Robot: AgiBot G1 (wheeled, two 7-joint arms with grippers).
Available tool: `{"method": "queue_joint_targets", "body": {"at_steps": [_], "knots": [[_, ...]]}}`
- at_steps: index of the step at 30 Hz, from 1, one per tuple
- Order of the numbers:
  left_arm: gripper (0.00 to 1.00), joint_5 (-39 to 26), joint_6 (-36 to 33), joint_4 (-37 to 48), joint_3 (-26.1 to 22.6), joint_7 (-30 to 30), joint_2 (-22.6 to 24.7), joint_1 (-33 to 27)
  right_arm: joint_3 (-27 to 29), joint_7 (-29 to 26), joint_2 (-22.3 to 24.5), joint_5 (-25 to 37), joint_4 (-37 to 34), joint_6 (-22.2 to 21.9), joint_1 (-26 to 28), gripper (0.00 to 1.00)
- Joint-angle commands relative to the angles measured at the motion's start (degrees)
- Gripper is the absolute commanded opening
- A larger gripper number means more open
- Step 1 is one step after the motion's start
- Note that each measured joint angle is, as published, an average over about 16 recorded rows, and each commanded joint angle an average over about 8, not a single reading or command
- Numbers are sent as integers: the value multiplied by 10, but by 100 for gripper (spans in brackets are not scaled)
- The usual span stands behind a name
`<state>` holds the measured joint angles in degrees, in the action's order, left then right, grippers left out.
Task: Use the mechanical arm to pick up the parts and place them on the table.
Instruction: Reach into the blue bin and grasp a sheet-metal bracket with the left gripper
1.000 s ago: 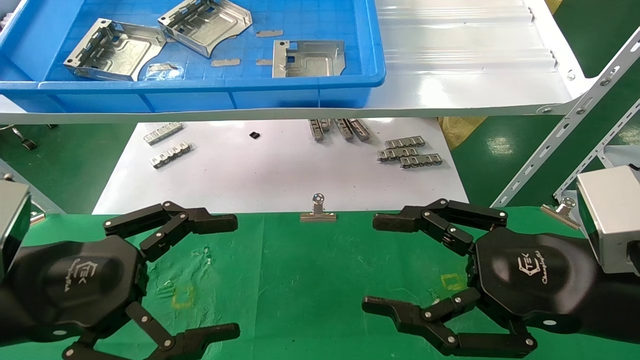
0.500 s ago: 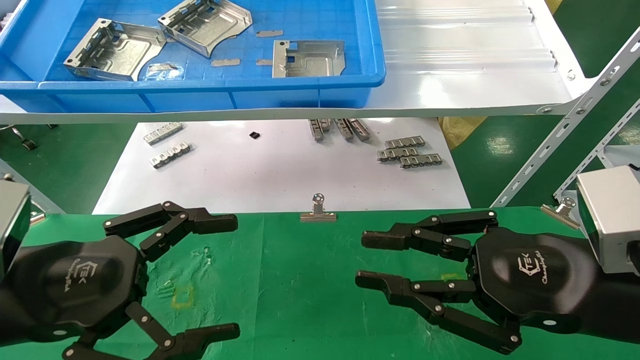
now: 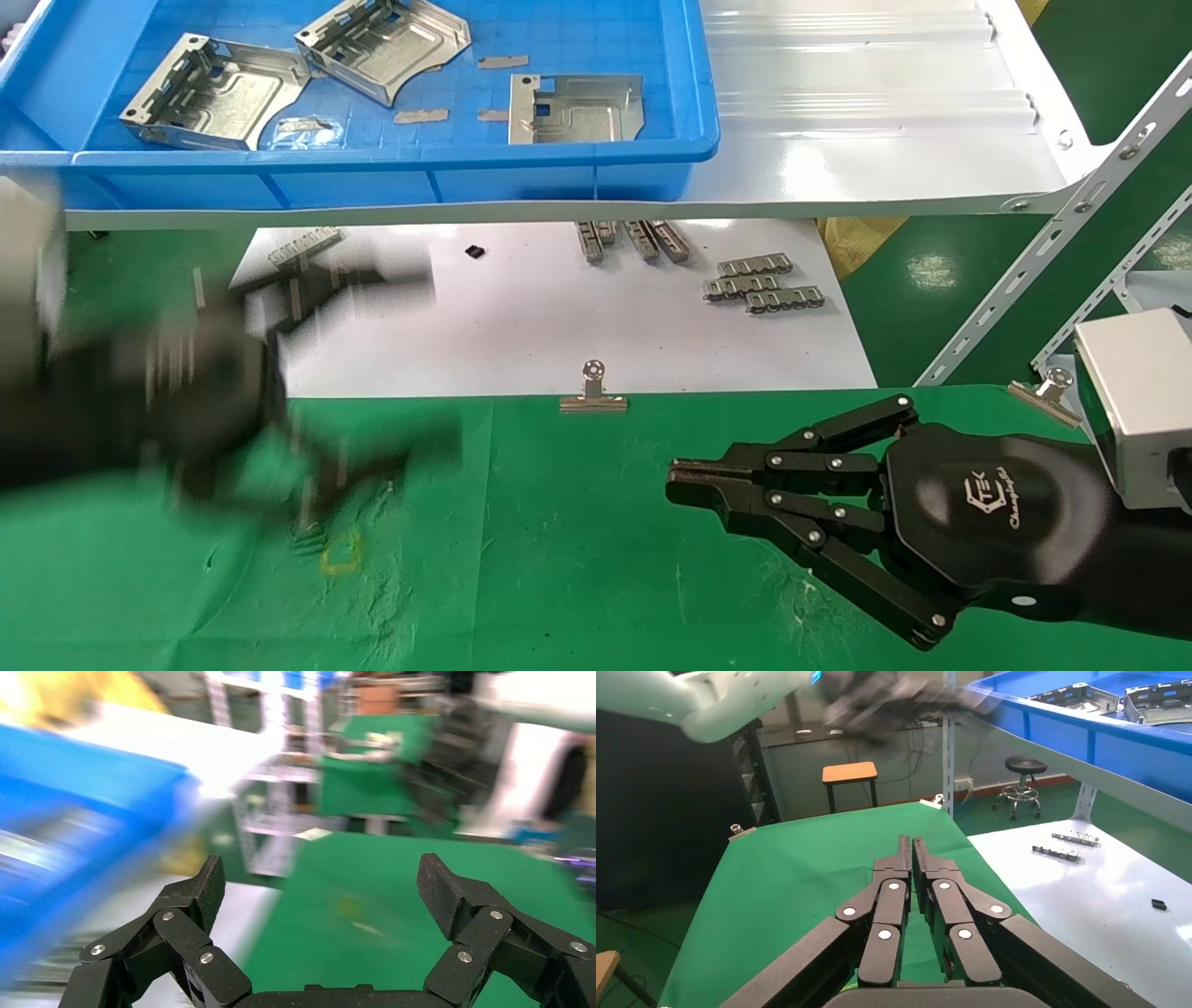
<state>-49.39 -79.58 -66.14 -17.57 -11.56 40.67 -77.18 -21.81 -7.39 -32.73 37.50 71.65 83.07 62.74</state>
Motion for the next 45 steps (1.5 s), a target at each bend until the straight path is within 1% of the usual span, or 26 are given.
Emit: {"method": "queue_joint_targets", "body": {"at_steps": [1, 4, 7, 8, 9, 10, 15, 16, 17, 18, 23, 24, 25, 31, 45], "knots": [[100, -20, 19, 13, -2, -5, 13, -48, 0, 0, 0, 0, 0, 0, 0, 0], [100, -72, 44, 91, -25, -11, 58, -139, 0, 0, 0, 0, 0, 0, 0, 0], [100, -129, 75, 190, -54, -14, 110, -219, 0, 0, 0, 0, 0, 0, 0, 0], [100, -147, 87, 226, -64, -13, 127, -242, 0, 0, 0, 0, 0, 0, 0, 1], [100, -164, 101, 262, -72, -12, 143, -263, 0, 0, 0, 0, 0, 0, 0, 5], [100, -179, 115, 295, -80, -9, 159, -283, 0, 0, 0, 0, 0, 0, 0, 13], [100, -240, 188, 442, -108, 18, 227, -358, 0, 0, 0, 0, 0, 0, 0, 75], [97, -248, 202, 465, -112, 23, 238, -368, 0, 0, 0, 0, 0, 0, 0, 86], [90, -256, 215, 486, -116, 28, 248, -377, 0, 0, 0, 0, 0, 0, 0, 94], [78, -263, 228, 506, -120, 32, 258, -384, 0, 0, 0, 0, 0, 0, 0, 100], [15, -289, 287, 574, -134, 58, 291, -407, 0, 0, 0, 0, 0, 0, 0, 100], [6, -292, 298, 583, -135, 64, 294, -409, 0, 0, 0, 0, 0, 0, 0, 100], [0, -293, 307, 591, -136, 70, 297, -410, 0, 0, 0, 0, 0, 0, 0, 100], [0, -296, 338, 626, -135, 87, 302, -417, 0, 0, 0, 0, 0, 0, 0, 100], [0, -315, 340, 657, -149, 99, 298, -426, 0, 0, 0, 0, 0, 0, 0, 100]]}}
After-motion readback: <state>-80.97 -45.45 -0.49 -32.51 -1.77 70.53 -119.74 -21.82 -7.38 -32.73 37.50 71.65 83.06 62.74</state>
